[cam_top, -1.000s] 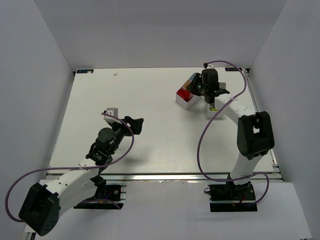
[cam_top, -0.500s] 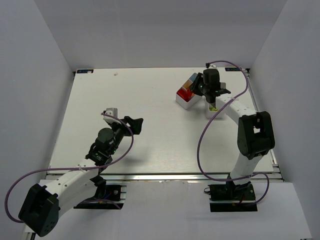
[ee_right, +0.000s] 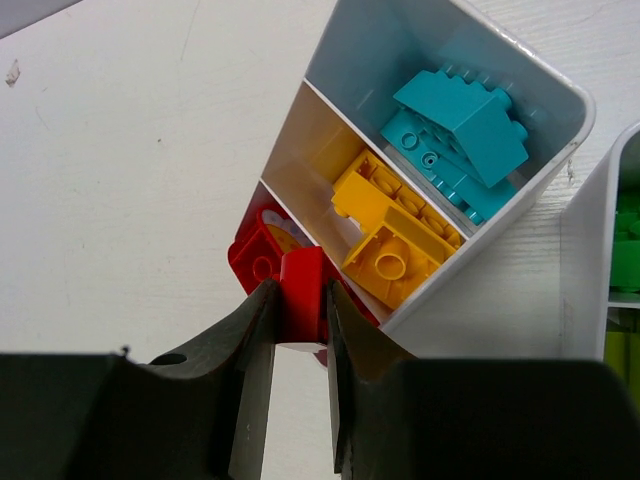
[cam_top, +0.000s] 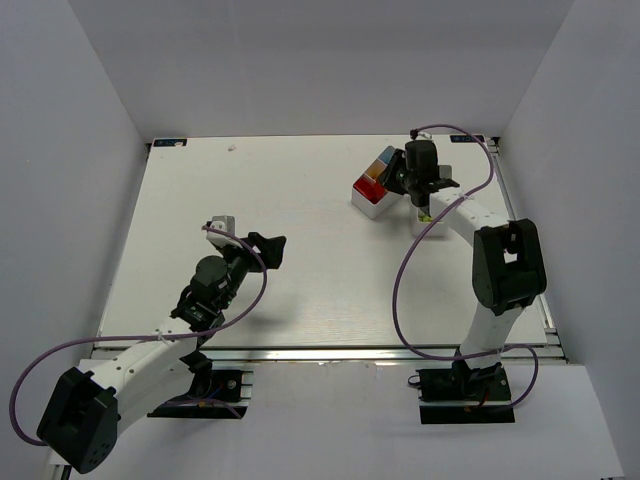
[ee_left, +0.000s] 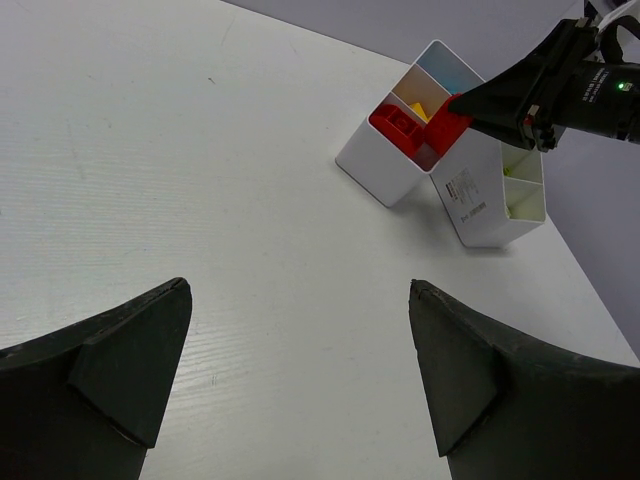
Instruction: Sort the legos into containers by color
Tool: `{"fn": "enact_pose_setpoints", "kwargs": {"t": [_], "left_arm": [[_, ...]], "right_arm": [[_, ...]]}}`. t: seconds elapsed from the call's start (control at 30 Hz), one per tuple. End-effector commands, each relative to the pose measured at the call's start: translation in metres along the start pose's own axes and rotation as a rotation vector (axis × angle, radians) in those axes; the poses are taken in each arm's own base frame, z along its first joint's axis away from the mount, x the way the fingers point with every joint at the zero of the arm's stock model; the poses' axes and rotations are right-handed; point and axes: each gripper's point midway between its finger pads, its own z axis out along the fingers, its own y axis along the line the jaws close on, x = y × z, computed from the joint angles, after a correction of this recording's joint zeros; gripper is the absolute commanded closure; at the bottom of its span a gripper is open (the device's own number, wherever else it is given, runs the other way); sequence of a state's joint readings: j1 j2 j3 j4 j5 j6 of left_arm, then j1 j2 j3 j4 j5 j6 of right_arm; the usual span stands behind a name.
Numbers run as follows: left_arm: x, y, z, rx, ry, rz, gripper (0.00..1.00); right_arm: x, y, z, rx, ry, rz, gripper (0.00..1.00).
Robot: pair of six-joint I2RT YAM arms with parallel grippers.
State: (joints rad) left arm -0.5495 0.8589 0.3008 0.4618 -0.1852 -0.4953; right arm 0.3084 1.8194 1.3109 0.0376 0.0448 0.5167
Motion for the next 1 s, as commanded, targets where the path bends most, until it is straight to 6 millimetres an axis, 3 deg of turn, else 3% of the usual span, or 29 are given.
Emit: {"fn": "enact_pose_setpoints", "kwargs": {"t": [0.0,0.27,0.33,0.63,0.77,0.97], "left_arm": [[0.0,0.006,-0.002,-0.023,-0.004,0.001,0.02],[0.001,0.007,-0.002,-0.023,0.0,0.002,0.02],[0.002,0.007,-0.002,-0.025,-0.001,0.002,0.02],[0.002,0.008,-0.004,-0.027,-0.002,-0.005,0.02],[0.002,0.009,-0.005,-0.029,-0.005,-0.006,0.02],[0.002,0.008,-0.005,-0.027,-0.004,-0.006,0.02]], "right_arm": [[-0.004,0.0,0.003,-0.012,-0.026,-0.001,1.0],[-0.002,-0.002,0.005,-0.013,-0.025,-0.02,0.99],[-0.001,-0.003,0.005,-0.013,-0.021,-0.019,0.91],[-0.005,-0.007,0.005,-0.004,-0.031,-0.014,0.76],[-0.011,-0.011,0.004,-0.002,-0.04,-0.009,0.76],[-0.009,-0.009,0.004,-0.021,-0.034,-0.03,0.61]]}}
